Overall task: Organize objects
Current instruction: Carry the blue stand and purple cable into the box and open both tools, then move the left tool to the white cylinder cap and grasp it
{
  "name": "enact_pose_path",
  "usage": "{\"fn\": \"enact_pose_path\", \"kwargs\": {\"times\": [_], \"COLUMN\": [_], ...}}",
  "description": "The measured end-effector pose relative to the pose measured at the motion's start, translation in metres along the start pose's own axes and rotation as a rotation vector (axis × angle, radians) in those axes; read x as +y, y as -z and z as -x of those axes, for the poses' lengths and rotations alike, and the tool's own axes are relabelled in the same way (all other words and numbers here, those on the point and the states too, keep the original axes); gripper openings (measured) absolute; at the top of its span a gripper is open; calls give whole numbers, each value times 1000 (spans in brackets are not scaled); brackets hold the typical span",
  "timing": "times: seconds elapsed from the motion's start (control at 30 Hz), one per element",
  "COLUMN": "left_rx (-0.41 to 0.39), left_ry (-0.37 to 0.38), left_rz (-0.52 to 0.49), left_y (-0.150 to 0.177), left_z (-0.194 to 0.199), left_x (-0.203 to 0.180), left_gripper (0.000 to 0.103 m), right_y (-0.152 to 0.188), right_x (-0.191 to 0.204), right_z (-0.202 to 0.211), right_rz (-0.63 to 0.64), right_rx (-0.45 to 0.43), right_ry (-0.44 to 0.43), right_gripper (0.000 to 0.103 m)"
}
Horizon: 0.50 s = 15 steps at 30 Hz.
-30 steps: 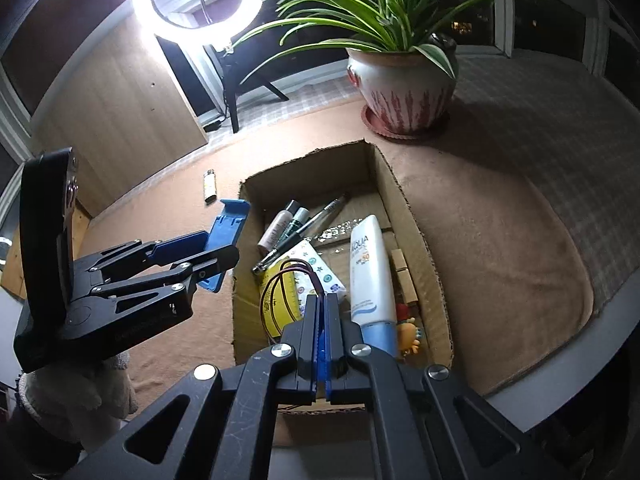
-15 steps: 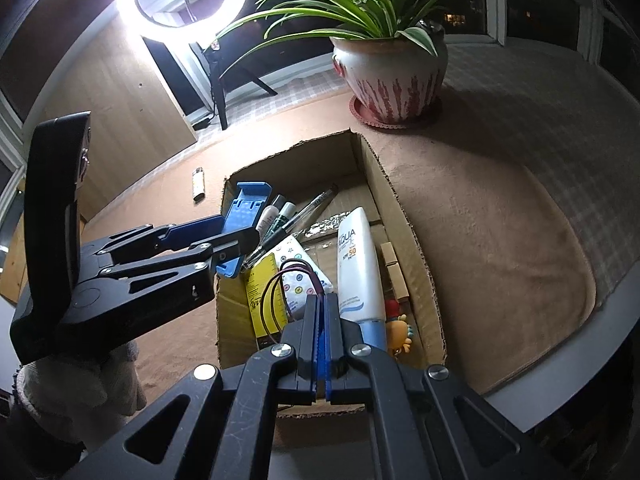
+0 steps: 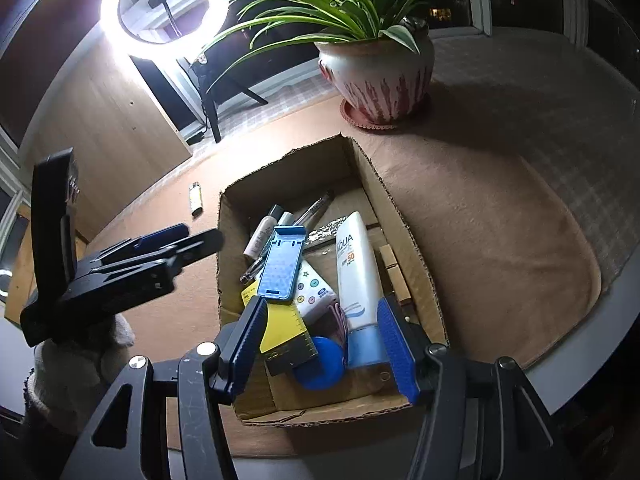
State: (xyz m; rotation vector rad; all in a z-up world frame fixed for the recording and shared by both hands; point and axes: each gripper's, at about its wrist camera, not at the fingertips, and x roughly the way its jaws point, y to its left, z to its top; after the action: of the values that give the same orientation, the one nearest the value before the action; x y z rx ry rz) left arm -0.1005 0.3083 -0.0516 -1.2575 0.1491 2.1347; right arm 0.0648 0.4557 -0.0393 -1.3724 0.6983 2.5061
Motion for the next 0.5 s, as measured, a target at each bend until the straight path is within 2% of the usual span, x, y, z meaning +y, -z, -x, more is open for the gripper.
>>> {"fn": "enact_pose_path", "kwargs": {"times": [0.23,0.33,0.37,0.5], "left_rx": [25,55,69,95], "left_ry": [-60,-64,-66,-61], "left_rz": [20,29,28,4], "left_y": [22,35,40,53], "left_z": [1,-3,-6,-18], "left_x": [50,65,68,65], "left_gripper": [67,56,52,52], "right_y": [1,1,1,2], "right_x": [5,10,11,16], "right_z": [0,2,2,0], "right_rz": [-21,-13,-13,-8], "right_rx": [-1,-5,-4,5], "right_ry": [-24,-23,-25,-27], "right_gripper": [53,53,53,53]}}
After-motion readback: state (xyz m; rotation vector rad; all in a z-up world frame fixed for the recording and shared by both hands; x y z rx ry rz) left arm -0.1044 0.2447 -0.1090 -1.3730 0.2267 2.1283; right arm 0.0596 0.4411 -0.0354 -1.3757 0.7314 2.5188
